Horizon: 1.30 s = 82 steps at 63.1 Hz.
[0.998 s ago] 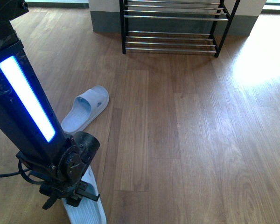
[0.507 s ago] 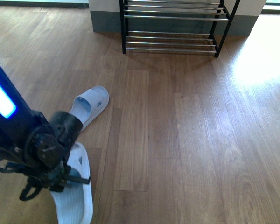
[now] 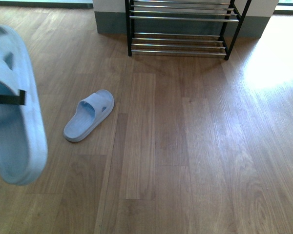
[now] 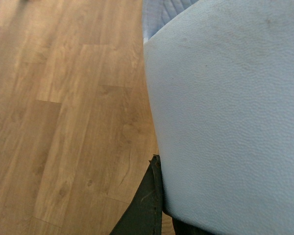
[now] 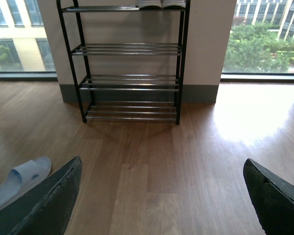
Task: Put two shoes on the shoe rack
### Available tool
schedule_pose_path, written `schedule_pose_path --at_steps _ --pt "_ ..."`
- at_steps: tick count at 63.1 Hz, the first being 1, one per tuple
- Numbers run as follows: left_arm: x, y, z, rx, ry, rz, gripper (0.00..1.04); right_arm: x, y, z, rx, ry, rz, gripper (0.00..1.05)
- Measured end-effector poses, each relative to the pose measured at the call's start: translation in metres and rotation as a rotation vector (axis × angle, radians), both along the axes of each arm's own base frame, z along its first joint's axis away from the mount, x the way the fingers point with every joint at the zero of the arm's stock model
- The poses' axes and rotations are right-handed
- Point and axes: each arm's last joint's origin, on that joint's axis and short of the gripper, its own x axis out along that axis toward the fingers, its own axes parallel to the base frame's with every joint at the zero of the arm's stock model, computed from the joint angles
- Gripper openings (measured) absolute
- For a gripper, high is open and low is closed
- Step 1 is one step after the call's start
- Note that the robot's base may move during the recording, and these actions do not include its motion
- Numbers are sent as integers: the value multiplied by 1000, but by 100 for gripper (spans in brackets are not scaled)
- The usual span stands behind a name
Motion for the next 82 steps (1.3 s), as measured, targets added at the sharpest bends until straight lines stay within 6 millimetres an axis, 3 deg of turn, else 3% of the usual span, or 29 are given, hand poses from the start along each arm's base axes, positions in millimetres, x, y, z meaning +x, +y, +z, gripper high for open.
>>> schedule_pose_path --at_steps 17,26,30,82 --pt "-82 16 73 89 -239 81 2 0 0 0 0 0 0 95" --pt "-130 25 88 154 -372 156 2 0 0 0 0 0 0 95" --pt "-139 27 91 137 -417 158 2 0 0 0 0 0 0 95" --pt "-142 28 91 132 -429 158 2 0 0 0 0 0 -3 95"
